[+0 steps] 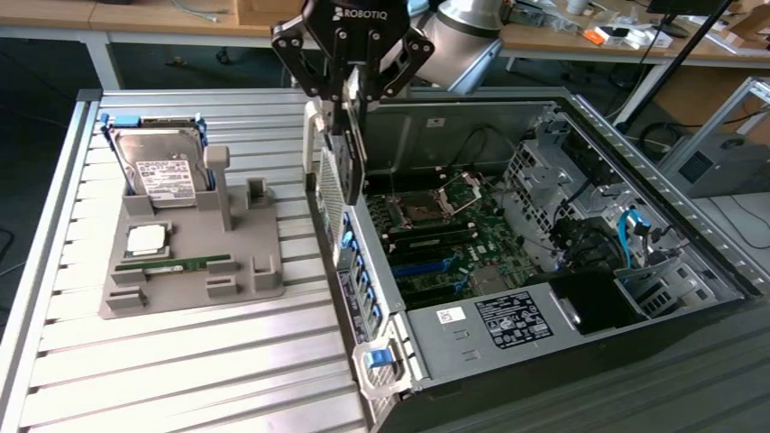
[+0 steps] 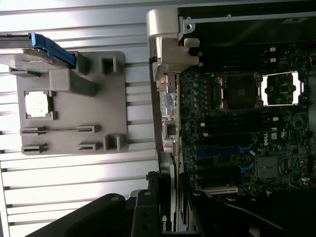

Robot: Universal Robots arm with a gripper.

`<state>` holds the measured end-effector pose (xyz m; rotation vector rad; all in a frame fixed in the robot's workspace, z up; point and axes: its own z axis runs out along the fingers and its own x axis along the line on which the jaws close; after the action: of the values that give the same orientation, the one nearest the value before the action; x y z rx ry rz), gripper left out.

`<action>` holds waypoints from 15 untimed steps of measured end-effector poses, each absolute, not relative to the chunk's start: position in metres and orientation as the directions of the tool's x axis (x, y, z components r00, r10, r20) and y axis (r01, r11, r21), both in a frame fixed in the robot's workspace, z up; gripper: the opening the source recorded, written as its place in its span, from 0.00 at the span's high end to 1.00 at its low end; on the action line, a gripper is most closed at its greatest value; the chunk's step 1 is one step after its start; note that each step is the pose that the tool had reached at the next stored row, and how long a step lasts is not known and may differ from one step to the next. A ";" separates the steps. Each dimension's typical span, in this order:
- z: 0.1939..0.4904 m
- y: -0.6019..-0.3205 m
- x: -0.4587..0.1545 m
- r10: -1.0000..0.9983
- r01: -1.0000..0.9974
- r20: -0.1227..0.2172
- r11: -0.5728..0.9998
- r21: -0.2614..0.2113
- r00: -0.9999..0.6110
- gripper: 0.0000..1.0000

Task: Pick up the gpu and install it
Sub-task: 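Pick up the gpu and move the gpu toward the slot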

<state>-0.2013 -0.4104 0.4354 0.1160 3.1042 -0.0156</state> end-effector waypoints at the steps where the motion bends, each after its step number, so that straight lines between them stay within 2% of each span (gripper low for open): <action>1: 0.435 -0.411 -0.200 0.074 0.075 -0.035 0.997 -0.009 -0.997 0.73; 15: 0.435 -0.416 -0.183 0.074 0.075 -0.034 0.997 -0.009 -0.997 0.73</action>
<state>-0.1832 -0.4158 0.4354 0.1160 3.1058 -0.0165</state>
